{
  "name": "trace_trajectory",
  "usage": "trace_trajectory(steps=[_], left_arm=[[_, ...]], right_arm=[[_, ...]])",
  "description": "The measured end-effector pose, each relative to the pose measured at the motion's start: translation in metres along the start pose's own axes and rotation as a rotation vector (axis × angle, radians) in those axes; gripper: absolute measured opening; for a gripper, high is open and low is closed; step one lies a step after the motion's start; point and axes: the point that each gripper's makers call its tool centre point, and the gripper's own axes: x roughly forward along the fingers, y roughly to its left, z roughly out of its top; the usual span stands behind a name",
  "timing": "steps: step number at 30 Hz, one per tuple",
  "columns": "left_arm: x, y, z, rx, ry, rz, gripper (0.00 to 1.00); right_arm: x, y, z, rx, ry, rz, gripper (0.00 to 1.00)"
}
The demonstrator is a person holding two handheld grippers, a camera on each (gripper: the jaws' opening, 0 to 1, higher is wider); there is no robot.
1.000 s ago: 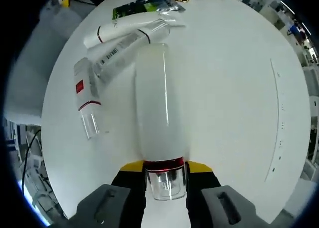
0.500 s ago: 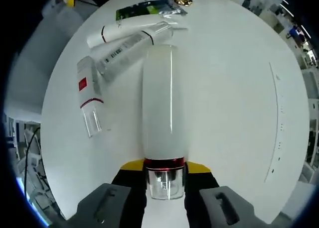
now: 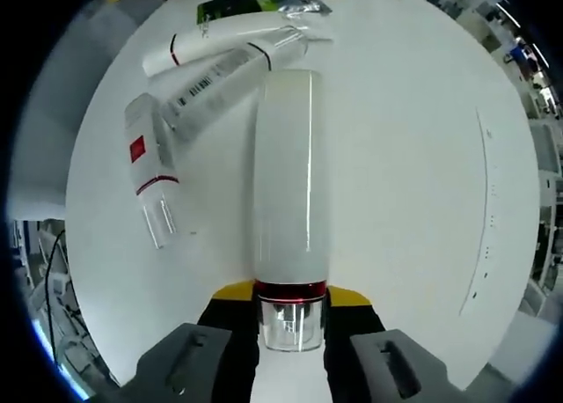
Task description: Arrange the skincare products in the storage area until every visible bottle or jar stands upright without overlapping.
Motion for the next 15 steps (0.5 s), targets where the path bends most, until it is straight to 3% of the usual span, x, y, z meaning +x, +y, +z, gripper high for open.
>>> trace_trajectory(steps=[7, 15], left_arm=[[0.001, -0.004, -0.001, 0.013, 0.006, -0.017, 0.86], [0.000, -0.009, -0.001, 0.040, 0.010, -0.031, 0.86]], right_arm=[[-0.002, -0.008, -0.004, 0.004, 0.011, -0.094, 0.18], [-0.021, -0.010, 0.001, -0.073, 0.032, -0.347, 0.18]])
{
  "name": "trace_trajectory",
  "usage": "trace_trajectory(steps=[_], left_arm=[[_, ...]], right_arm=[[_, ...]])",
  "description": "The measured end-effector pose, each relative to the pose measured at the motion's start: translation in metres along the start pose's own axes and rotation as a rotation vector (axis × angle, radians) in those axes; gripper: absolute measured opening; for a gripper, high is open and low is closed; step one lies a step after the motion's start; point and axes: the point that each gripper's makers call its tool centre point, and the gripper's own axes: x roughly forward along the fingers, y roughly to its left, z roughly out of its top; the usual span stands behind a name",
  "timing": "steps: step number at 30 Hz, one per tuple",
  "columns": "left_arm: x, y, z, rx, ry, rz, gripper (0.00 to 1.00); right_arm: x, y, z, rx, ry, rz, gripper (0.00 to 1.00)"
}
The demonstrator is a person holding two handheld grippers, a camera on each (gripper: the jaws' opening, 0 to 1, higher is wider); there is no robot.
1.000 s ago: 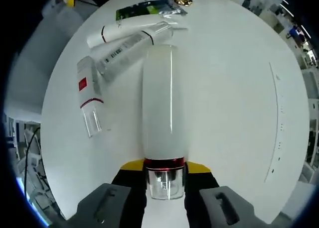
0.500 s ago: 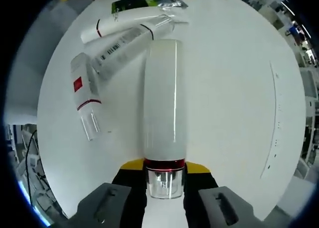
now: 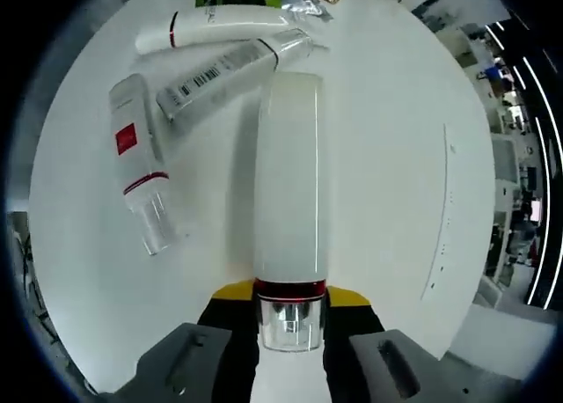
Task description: Arrange the skincare products in the storage area until every visible bottle or jar stands upright without overlapping.
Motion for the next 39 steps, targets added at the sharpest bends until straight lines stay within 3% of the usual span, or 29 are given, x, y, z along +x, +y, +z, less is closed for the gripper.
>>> trace_trajectory(steps=[2, 12, 19, 20, 23, 28, 30, 39], left_arm=[[0.000, -0.001, 0.000, 0.005, 0.000, -0.005, 0.86], [0.004, -0.016, -0.002, 0.078, 0.027, -0.061, 0.85], [0.005, -0.034, 0.009, 0.119, 0.038, -0.141, 0.85], [0.004, -0.038, 0.012, 0.147, 0.043, -0.175, 0.85], [0.007, -0.040, 0.025, 0.228, 0.038, -0.198, 0.85], [0.026, -0.041, 0.044, 0.355, 0.038, -0.211, 0.83], [0.037, -0.044, 0.051, 0.362, 0.014, -0.226, 0.83], [0.083, -0.053, 0.051, 0.501, 0.035, -0.273, 0.79]], right_arm=[[-0.003, -0.003, 0.000, -0.018, -0.004, -0.071, 0.18], [-0.016, 0.008, 0.000, -0.003, -0.010, -0.280, 0.18], [-0.034, 0.021, 0.007, 0.008, -0.038, -0.334, 0.17], [-0.035, 0.022, 0.007, 0.012, -0.038, -0.338, 0.17], [-0.036, 0.023, 0.008, 0.004, -0.043, -0.355, 0.17], [-0.044, 0.022, 0.011, -0.026, -0.044, -0.387, 0.17], [-0.047, 0.024, 0.012, -0.022, -0.043, -0.392, 0.17], [-0.057, 0.028, 0.017, -0.043, -0.046, -0.420, 0.17]])
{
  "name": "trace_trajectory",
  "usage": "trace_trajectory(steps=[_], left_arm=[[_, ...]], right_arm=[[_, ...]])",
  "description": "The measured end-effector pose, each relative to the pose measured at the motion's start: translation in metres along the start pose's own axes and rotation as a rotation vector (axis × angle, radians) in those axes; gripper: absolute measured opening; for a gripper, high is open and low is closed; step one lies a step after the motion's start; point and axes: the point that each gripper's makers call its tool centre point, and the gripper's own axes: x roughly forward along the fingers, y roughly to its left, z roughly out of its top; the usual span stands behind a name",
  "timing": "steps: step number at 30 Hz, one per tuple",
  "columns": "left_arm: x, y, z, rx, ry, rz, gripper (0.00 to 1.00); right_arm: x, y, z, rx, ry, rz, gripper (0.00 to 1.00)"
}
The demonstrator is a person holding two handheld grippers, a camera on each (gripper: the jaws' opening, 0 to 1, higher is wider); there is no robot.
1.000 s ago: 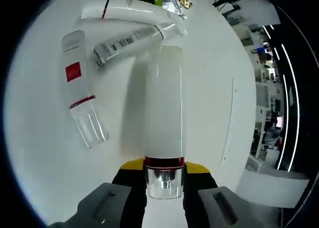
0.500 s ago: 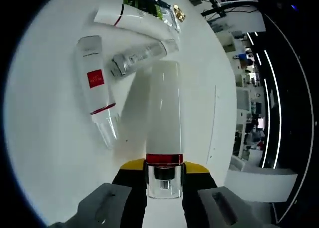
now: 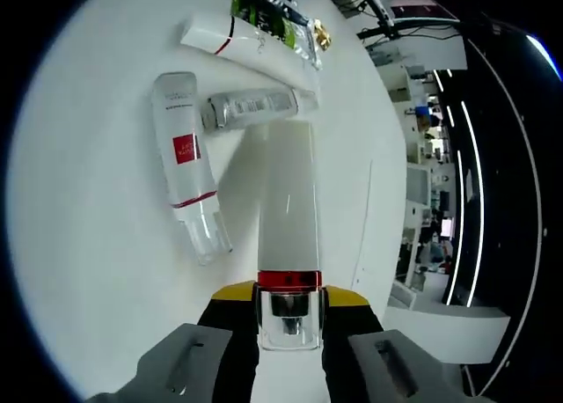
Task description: Arrange the skincare products in the storage area until every visible bottle or jar stands upright without overlapping.
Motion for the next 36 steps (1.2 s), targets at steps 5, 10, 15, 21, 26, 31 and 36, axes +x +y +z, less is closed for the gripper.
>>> trace_trajectory(steps=[5, 10, 15, 21, 26, 31, 36], left_arm=[[0.020, 0.006, 0.008, 0.076, -0.005, 0.001, 0.76], [0.039, 0.015, 0.021, 0.100, -0.034, 0.011, 0.73], [0.063, 0.018, 0.031, 0.154, -0.044, 0.027, 0.71], [0.094, 0.016, 0.041, 0.182, -0.062, 0.003, 0.68], [0.108, 0.020, 0.051, 0.206, -0.079, 0.038, 0.69], [0.125, 0.022, 0.051, 0.241, -0.066, 0.049, 0.69], [0.137, 0.024, 0.055, 0.263, -0.068, 0.061, 0.69]], right_arm=[[-0.003, 0.001, 0.002, -0.004, -0.007, -0.009, 0.17], [-0.006, 0.001, 0.005, -0.005, -0.011, -0.020, 0.17], [-0.009, 0.000, 0.007, -0.017, -0.016, -0.031, 0.17], [-0.013, 0.001, 0.010, -0.025, -0.022, -0.041, 0.17], [-0.016, 0.001, 0.012, -0.051, -0.027, -0.050, 0.17], [-0.019, 0.001, 0.013, -0.063, -0.029, -0.055, 0.17], [-0.021, 0.001, 0.014, -0.070, -0.032, -0.061, 0.17]])
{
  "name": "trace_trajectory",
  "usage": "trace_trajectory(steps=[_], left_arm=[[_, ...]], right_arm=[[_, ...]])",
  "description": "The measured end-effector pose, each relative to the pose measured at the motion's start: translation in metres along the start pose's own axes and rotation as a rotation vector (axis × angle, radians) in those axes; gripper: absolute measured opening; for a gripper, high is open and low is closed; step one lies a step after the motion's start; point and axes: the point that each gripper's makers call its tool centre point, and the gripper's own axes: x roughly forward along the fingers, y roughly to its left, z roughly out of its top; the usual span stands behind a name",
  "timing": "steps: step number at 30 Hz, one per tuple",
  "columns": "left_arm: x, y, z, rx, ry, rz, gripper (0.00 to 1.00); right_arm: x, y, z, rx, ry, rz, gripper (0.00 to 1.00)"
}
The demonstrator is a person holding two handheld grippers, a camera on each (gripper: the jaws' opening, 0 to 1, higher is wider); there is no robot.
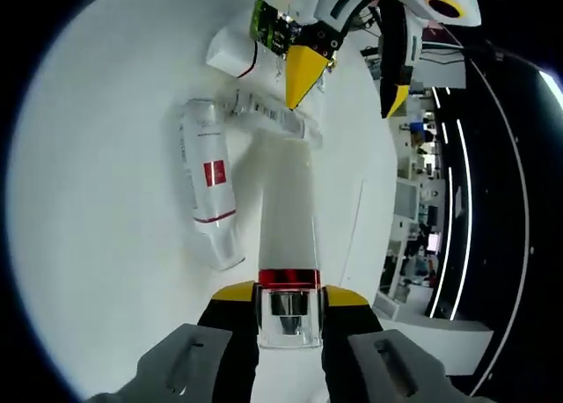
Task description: Arrange the skincare products in the storage area until every visible bottle or jar stands upright without overlapping.
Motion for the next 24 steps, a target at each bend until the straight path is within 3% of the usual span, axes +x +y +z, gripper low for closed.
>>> trace_trajectory(steps=[8, 11, 15, 24], left_arm=[[0.012, -0.009, 0.008, 0.061, -0.020, 0.009, 0.70], [0.017, -0.020, 0.007, 0.065, -0.009, -0.034, 0.67], [0.021, -0.027, 0.012, 0.092, -0.012, -0.036, 0.67], [0.034, -0.045, 0.018, 0.177, -0.016, -0.081, 0.52]], right_arm=[[-0.003, 0.002, 0.001, 0.009, -0.005, -0.018, 0.17], [-0.004, 0.004, 0.002, 0.017, -0.008, -0.020, 0.17], [-0.005, 0.005, 0.002, 0.036, -0.007, -0.022, 0.17], [-0.009, 0.005, 0.006, 0.061, -0.016, -0.027, 0.17]])
